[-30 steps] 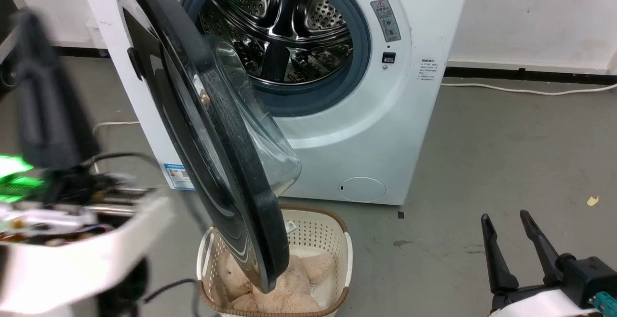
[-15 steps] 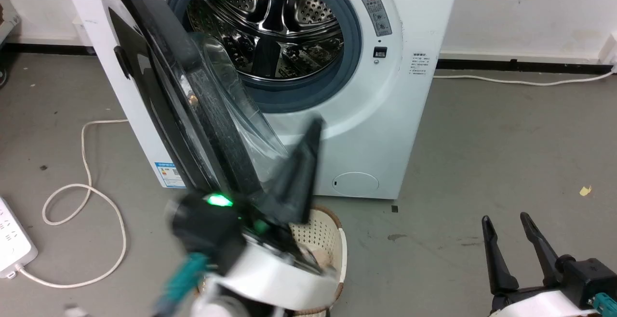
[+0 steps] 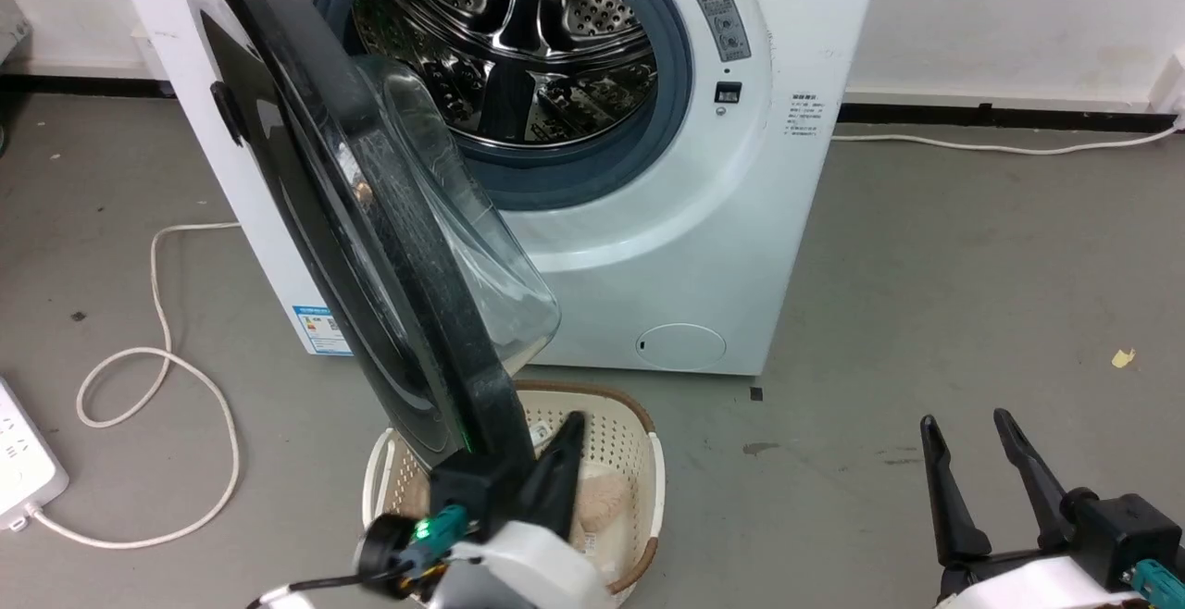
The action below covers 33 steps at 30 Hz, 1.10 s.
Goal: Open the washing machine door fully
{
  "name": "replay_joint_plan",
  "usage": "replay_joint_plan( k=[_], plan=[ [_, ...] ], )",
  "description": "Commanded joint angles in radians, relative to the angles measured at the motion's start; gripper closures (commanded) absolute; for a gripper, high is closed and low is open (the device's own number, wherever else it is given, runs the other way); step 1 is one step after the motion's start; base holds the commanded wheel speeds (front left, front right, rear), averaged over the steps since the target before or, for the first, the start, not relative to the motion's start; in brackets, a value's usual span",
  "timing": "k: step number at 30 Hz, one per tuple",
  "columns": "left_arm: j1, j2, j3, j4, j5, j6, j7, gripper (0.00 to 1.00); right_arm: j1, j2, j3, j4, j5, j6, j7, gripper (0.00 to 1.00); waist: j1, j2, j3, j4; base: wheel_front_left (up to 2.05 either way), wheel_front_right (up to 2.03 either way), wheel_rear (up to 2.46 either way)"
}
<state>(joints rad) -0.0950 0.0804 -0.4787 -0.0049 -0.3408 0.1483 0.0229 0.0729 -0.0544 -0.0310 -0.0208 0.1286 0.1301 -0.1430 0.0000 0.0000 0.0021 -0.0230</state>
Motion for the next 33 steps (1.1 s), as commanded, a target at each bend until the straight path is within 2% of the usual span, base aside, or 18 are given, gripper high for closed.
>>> replay_joint_plan(
  k=[1, 9, 21, 26, 33],
  plan=[
    [0.015, 0.006, 0.017, 0.021, -0.004, 0.012, -0.019, 1.0, -0.011, 0.004, -0.001, 0.002, -0.001, 0.001, -0.006, 0.0, 0.0, 0.0, 0.004, 0.002, 0.0, 0.0, 0.0],
    [0.008, 0.017, 0.067, 0.131, -0.039, 0.011, -0.078, 1.0, -0.002, 0.004, 0.017, 0.004, 0.0, 0.001, 0.001, 0.0, 0.0, 0.0, 0.022, 0.052, 0.0, 0.0, 0.0],
    [0.029, 0.037, 0.077, 0.119, -0.058, 0.014, -0.093, 1.0, 0.02, 0.004, 0.02, 0.028, 0.022, 0.001, -0.01, 0.0, 0.0, 0.0, -0.015, 0.24, 0.0, 0.0, 0.0],
    [0.038, 0.086, 0.129, 0.091, -0.073, 0.031, -0.076, 1.0, 0.018, 0.004, 0.034, 0.039, 0.03, 0.001, -0.016, 0.0, 0.0, 0.0, -0.021, 0.303, 0.0, 0.0, 0.0],
    [0.03, 0.183, 0.241, 0.045, -0.109, 0.056, -0.042, 1.0, 0.01, 0.004, 0.046, 0.038, 0.031, 0.001, -0.016, 0.0, 0.0, 0.0, 0.007, 0.338, 0.0, 0.0, 0.0]
  ],
)
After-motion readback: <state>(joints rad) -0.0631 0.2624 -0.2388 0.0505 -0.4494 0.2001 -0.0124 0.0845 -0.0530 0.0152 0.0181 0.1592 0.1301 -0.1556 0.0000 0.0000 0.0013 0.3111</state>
